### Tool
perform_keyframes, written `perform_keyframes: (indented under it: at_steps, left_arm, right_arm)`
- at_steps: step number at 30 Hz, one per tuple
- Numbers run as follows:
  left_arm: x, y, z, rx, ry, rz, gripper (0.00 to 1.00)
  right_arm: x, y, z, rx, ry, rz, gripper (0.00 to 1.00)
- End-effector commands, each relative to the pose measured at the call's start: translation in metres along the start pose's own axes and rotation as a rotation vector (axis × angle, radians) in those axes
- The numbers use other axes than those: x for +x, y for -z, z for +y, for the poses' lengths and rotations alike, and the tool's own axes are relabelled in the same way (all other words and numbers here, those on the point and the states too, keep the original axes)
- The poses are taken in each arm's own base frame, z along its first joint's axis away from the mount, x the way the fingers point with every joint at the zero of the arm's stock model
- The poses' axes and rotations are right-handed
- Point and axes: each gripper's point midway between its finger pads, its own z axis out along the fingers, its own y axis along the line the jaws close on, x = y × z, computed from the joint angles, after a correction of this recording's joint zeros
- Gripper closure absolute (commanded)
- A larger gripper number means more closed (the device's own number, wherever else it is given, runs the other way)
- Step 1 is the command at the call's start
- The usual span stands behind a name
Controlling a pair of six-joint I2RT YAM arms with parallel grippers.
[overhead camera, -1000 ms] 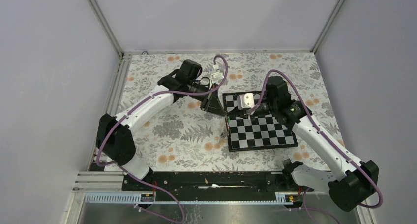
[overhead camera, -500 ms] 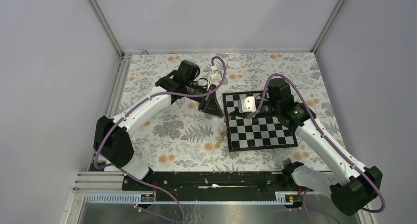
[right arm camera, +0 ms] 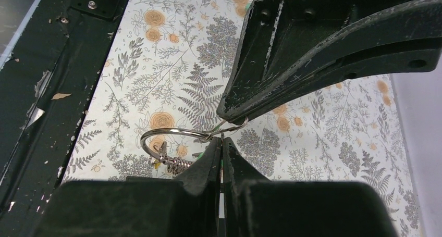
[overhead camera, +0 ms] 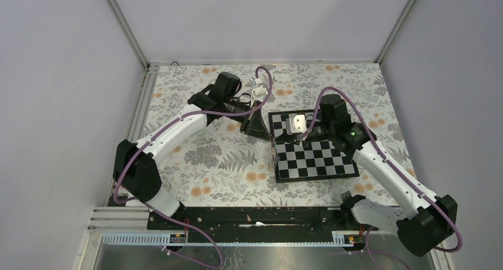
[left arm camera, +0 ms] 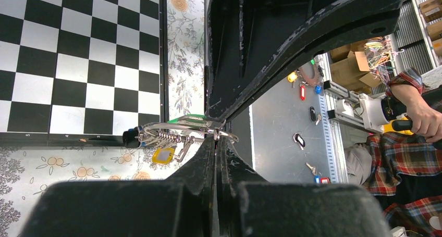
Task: Put the keys on the keyring
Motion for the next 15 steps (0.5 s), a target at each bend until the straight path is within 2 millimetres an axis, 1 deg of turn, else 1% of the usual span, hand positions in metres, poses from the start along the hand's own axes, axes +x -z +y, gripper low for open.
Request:
perform_keyframes:
  at_steps: [1,15]
  left_arm:
    - [-0.0139,0.0021,-0.0112,0.053,-0.064,-0.033,1.0]
    - [-0.0102,-0.0002,-0.0093,0.054,-0.031,-0.028,1.0]
  right_arm:
    - [-0.0112,-0.0039,0.001,-0.017,0.017,-0.047,1.0]
    - [-0.0131,-0.0037,-0.0013,-0.003,0.016,-0.054,1.0]
